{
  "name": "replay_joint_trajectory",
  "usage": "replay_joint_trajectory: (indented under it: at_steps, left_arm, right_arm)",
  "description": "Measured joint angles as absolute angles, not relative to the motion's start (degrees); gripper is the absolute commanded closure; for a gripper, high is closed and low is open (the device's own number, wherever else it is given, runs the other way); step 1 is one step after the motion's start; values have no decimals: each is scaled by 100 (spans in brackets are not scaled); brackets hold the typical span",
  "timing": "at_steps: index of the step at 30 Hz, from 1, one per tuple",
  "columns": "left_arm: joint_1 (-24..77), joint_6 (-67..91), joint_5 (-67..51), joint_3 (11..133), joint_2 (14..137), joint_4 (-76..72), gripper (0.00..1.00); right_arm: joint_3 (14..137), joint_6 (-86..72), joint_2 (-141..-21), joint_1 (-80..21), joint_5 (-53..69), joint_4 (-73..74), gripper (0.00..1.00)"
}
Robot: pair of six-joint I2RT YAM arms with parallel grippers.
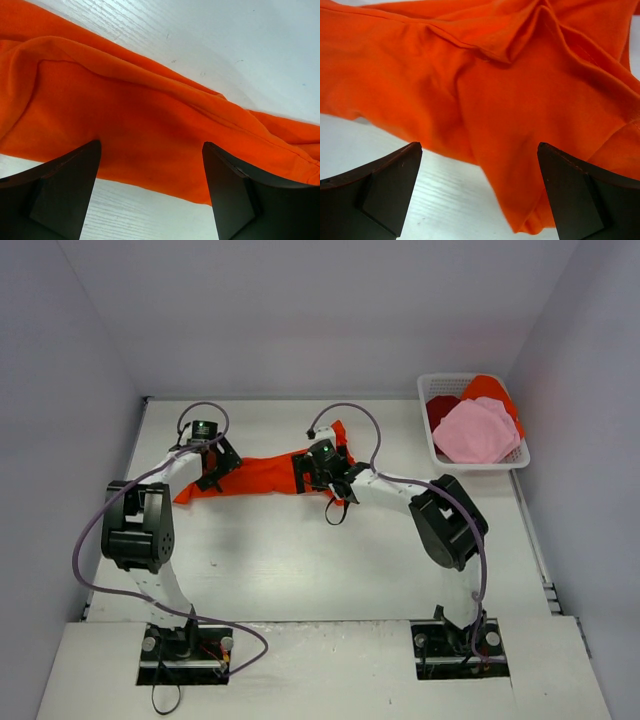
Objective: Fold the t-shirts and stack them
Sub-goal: Fold the tshirt
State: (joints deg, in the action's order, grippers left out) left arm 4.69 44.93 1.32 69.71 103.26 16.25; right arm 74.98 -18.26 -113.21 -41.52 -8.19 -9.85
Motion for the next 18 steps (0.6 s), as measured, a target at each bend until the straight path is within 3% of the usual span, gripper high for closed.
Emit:
replay_joint_trajectory:
  at_steps: [18]
  left_arm:
    - [287, 4386, 187, 7026, 10584, 1586, 23]
  right_arm:
    - [6829, -2014, -11441, -3972, -574, -1723, 4]
